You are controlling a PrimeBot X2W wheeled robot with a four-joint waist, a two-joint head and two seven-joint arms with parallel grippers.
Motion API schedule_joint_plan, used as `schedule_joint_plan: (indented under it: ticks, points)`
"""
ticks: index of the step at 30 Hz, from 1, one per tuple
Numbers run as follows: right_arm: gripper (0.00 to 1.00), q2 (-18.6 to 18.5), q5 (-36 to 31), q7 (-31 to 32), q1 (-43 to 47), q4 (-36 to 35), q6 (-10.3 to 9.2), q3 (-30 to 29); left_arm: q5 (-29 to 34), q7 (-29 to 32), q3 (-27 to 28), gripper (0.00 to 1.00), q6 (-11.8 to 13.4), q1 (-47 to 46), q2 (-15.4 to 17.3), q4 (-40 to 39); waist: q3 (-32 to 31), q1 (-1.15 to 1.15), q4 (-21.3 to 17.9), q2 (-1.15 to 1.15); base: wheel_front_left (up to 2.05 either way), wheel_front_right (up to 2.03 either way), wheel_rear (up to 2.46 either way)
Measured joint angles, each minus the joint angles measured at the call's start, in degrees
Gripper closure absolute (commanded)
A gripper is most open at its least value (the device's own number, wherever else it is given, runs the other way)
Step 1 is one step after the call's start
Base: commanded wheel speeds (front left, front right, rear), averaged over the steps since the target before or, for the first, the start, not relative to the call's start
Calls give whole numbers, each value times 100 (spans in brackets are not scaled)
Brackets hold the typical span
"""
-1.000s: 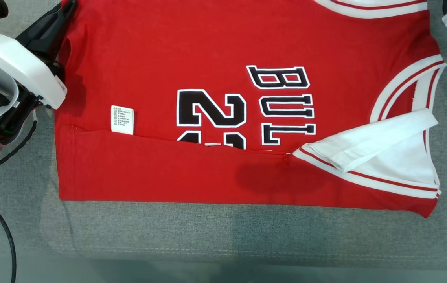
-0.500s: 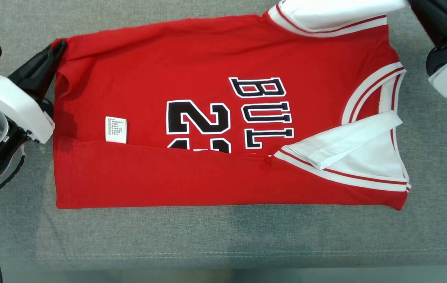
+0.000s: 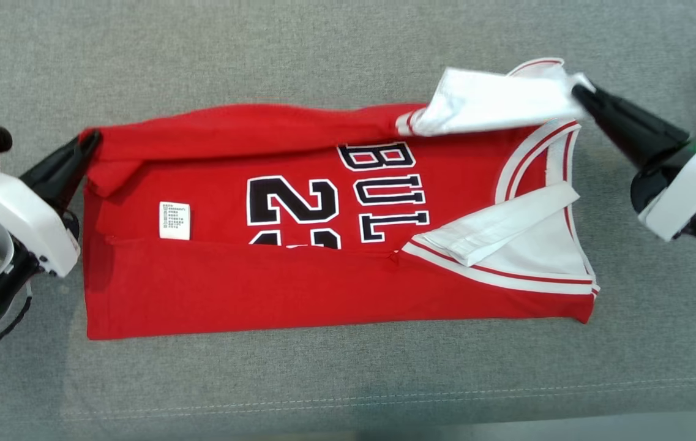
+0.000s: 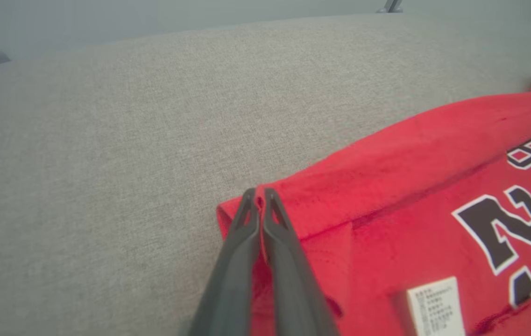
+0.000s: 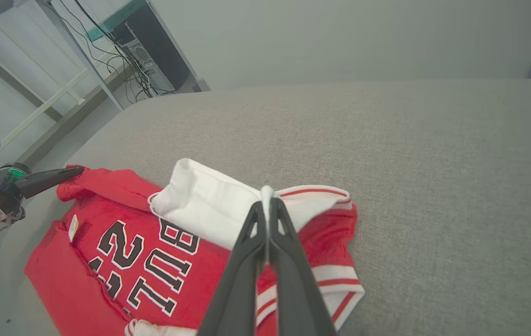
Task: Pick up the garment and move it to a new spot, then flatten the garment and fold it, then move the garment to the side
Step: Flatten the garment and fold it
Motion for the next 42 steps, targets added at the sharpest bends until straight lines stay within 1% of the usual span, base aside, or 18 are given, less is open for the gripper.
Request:
schedule_joint_plan:
  ticks: [6,14,25,26,27,28,29,32,33,34,38,42]
  points:
    - [100,-127,108,53,260,-203,0,222,34,53,-109,100,0,250,75,-4,-204,0,-115,0,0,0,0]
    - [100,-115,335,59,488,-215,0,466,186,229,-140,100,0,482,94,-38,-455,0,-176,0,0,0,0]
    - [100,-107,456,121,748,-236,0,777,297,304,-151,100,0,888,81,-56,-682,0,-212,0,0,0,0]
    - [87,-104,456,132,774,-213,0,815,313,305,-154,100,0,933,73,-43,-695,0,-213,0,0,0,0]
    - [56,-99,459,179,787,-189,0,867,319,307,-153,67,0,975,55,-12,-708,0,-212,0,0,0,0]
    - [0,-91,493,229,806,-185,0,912,325,316,-153,31,0,1015,29,22,-723,0,-208,0,0,0,0]
    - [0,-81,545,314,844,-186,0,937,338,330,-155,0,0,1044,-13,73,-739,0,-198,0,0,0,0]
    - [0,-81,710,413,965,-187,0,972,349,289,-154,0,0,1089,-116,202,-811,-1,-154,0,0,0,0]
    - [0,-193,747,-36,1007,-75,0,772,336,69,-126,0,0,1154,-259,439,-1048,0,-38,0,0,0,0]
    - [0,-54,425,-864,1228,810,-1,394,592,32,697,0,0,1507,-548,653,-1483,0,140,0,0,0,0]
    - [0,264,208,-967,1401,1281,-1,49,983,16,1422,0,59,1792,-734,670,-1691,0,215,0,0,0,0]
    - [0,591,-110,-1010,1677,1568,-1,-388,1491,16,2203,0,289,2236,-904,533,-1860,0,262,0,0,0,0]
